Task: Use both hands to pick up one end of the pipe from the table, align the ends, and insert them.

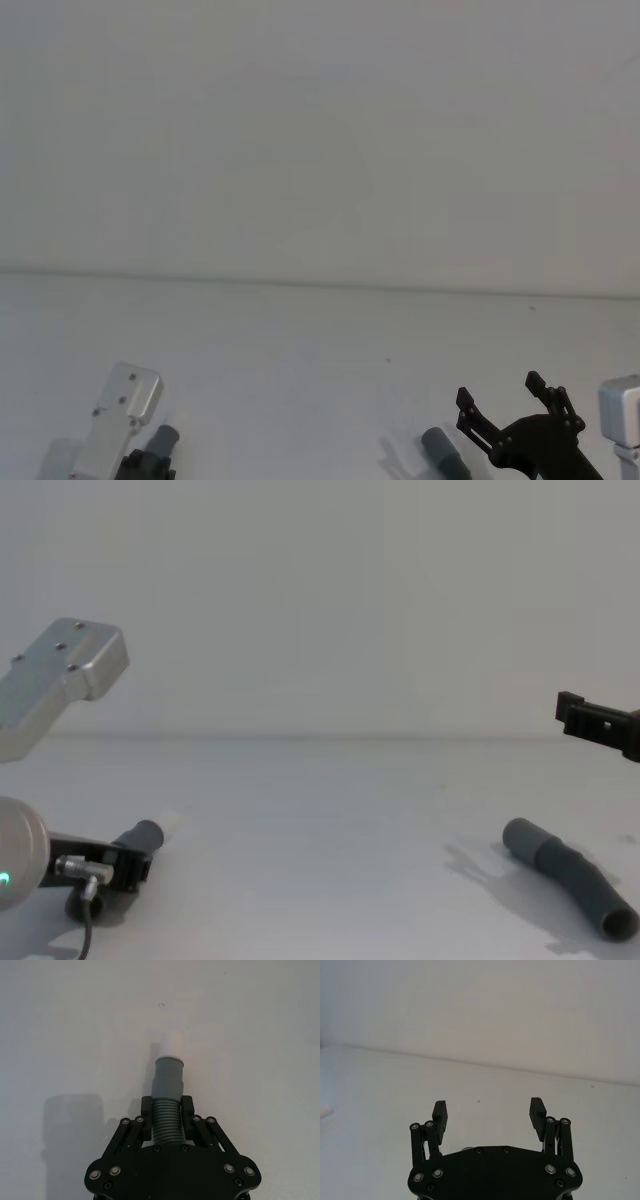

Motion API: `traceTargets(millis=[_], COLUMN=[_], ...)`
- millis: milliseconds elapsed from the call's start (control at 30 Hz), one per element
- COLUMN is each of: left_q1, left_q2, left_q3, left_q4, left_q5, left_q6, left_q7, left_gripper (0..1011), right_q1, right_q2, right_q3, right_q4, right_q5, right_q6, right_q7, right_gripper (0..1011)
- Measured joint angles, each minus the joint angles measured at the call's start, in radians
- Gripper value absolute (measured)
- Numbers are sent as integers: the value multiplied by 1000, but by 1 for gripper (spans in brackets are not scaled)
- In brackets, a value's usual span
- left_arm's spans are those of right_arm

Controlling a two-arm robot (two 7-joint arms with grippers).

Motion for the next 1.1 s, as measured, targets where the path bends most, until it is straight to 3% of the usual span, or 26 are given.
traceTargets(millis=[1100], left_q1=[0], left_q2=[0], left_q3=[-1], left_q4=[0], left_q5=[1], left_q6=[1], left_q7=[0], left_gripper=[305], right_q1=[-2], right_q2=[1], right_q3=[0], right_q4=[-8], right_q5=[2], right_q6=[13], right_q7=[6], right_gripper=[1001])
